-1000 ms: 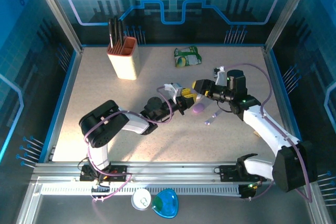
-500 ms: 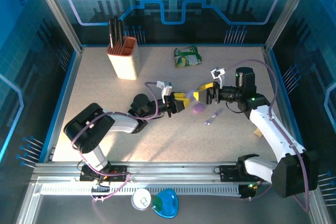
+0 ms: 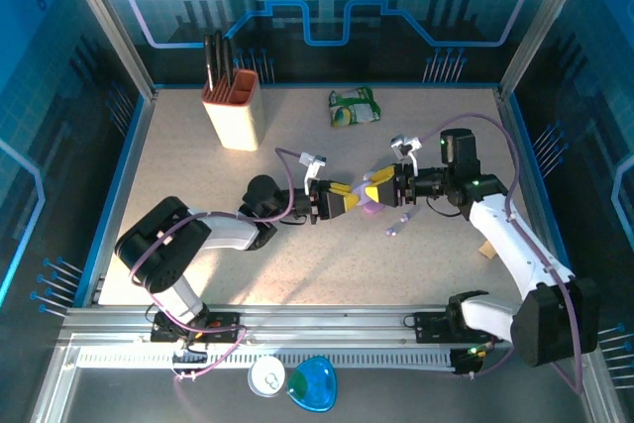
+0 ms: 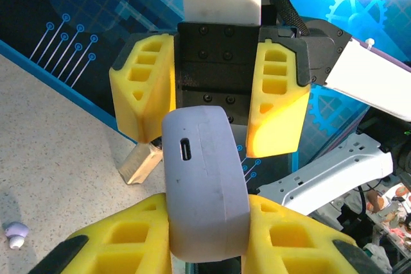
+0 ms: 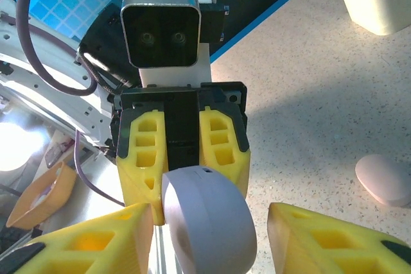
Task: Insert wireless bluetooth earbuds into charging case
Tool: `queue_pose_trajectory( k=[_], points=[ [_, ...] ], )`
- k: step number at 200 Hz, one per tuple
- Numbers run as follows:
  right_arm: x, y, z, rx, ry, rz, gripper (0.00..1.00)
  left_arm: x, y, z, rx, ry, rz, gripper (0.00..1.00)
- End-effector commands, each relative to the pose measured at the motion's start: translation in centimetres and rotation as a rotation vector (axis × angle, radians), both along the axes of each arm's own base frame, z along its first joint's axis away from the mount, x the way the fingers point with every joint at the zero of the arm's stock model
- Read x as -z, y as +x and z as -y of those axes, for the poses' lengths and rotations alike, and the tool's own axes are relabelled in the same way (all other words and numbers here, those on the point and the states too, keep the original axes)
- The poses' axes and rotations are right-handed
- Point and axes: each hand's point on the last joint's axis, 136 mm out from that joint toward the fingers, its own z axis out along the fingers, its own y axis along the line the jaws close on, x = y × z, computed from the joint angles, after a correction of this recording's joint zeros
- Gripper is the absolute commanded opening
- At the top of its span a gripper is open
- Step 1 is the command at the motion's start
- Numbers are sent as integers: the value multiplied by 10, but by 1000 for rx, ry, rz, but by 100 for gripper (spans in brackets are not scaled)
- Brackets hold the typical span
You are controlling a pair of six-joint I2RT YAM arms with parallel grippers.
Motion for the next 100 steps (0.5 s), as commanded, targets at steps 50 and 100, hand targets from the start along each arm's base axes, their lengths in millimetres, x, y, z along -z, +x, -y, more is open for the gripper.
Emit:
queue_pose_trajectory(
  k=[50,100],
  points=[
    [-10,3,-5,-18,24,-5,28,-22,6,2,6,-48,34,20],
    [-7,28,0,162,25,-157,20,-24,22,-7,-140,-47,158,57]
  ],
)
